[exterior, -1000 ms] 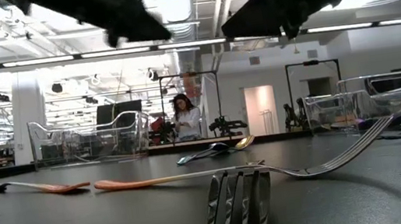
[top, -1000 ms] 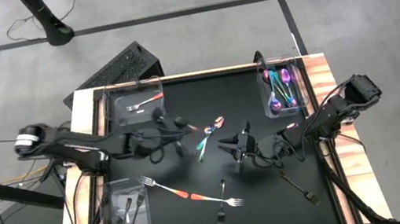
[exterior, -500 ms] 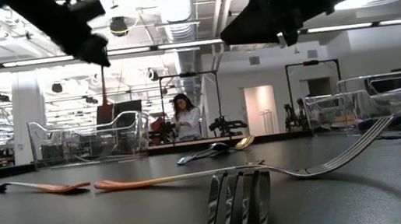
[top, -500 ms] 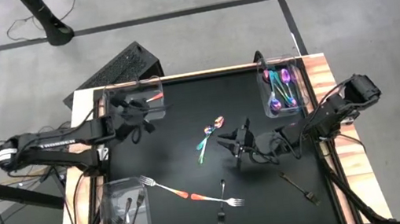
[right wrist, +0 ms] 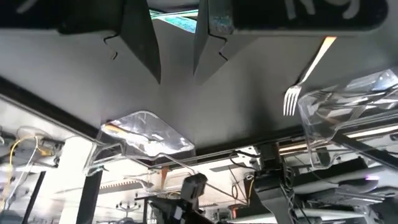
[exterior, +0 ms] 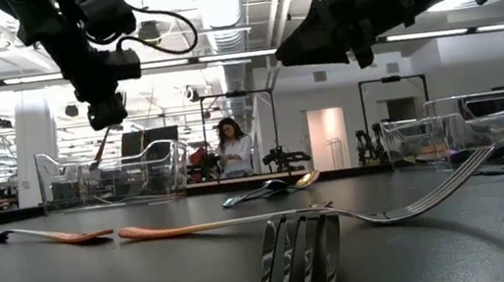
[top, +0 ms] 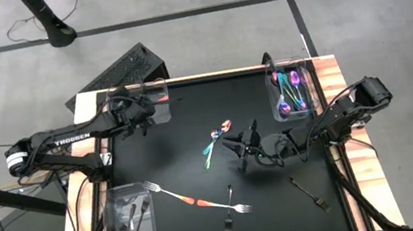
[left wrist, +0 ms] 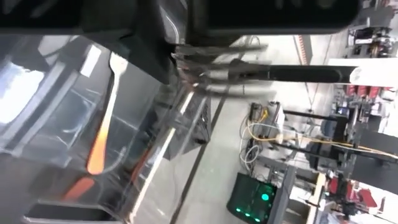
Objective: Sort silverware by color (type)
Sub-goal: Put the orange fork into the top left transparent bin
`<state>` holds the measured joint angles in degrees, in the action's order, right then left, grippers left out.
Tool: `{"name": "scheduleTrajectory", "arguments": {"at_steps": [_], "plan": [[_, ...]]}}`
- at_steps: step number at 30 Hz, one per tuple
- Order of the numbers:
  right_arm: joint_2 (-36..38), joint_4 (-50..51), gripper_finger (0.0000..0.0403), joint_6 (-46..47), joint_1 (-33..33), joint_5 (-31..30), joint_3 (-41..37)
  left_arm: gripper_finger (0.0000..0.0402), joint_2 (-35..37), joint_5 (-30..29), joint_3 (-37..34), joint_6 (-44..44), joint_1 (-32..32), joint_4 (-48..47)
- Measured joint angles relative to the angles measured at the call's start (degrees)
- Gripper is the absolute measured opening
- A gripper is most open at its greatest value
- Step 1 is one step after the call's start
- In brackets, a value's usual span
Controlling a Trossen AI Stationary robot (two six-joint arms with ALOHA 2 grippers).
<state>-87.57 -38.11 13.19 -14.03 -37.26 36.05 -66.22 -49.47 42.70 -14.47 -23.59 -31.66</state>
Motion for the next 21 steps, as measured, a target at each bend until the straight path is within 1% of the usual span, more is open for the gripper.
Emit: {"name": "scheduleTrajectory", "arguments": {"at_steps": [2, 4, 6, 9, 11, 15, 19, 21], "plan": [[0.00, 1.15, 0.0118, 1.87, 0.43, 0.50, 0.00, 0.0058, -0.02, 0.17, 0.00, 0.73, 0.02, -1.37], [0.00, 2.47, 0.0118, 3.36, 1.16, 2.85, 0.00, 0.0092, -0.02, -0.45, 0.00, 2.47, 0.03, -2.31], [-0.23, 2.65, 0.0118, 4.62, 1.80, 5.74, 0.00, 0.0125, -0.02, -2.41, 0.00, 4.61, 0.03, -2.80], [-2.33, 1.35, 0.0118, 4.88, 2.24, 7.81, 0.04, 0.0166, -0.02, -4.64, 0.00, 6.03, 0.04, -3.58], [-4.28, -1.26, 0.0118, 4.96, 2.09, 8.57, 0.07, 0.0184, -0.02, -5.23, 0.00, 6.20, 0.30, -3.83], [-9.08, -2.82, 0.0118, 4.99, 2.06, 10.39, 1.90, 0.0199, -0.02, -5.24, 0.00, 3.05, 0.49, -3.80], [-14.03, -3.56, 0.0118, 4.94, 2.06, 11.15, 5.62, 0.0196, 0.00, -6.09, 0.00, -2.22, 0.27, -3.70], [-16.12, -3.84, 0.0118, 4.69, 2.13, 12.06, 7.74, 0.0191, 0.00, -5.77, 0.00, -2.19, 0.38, -3.71]]}}
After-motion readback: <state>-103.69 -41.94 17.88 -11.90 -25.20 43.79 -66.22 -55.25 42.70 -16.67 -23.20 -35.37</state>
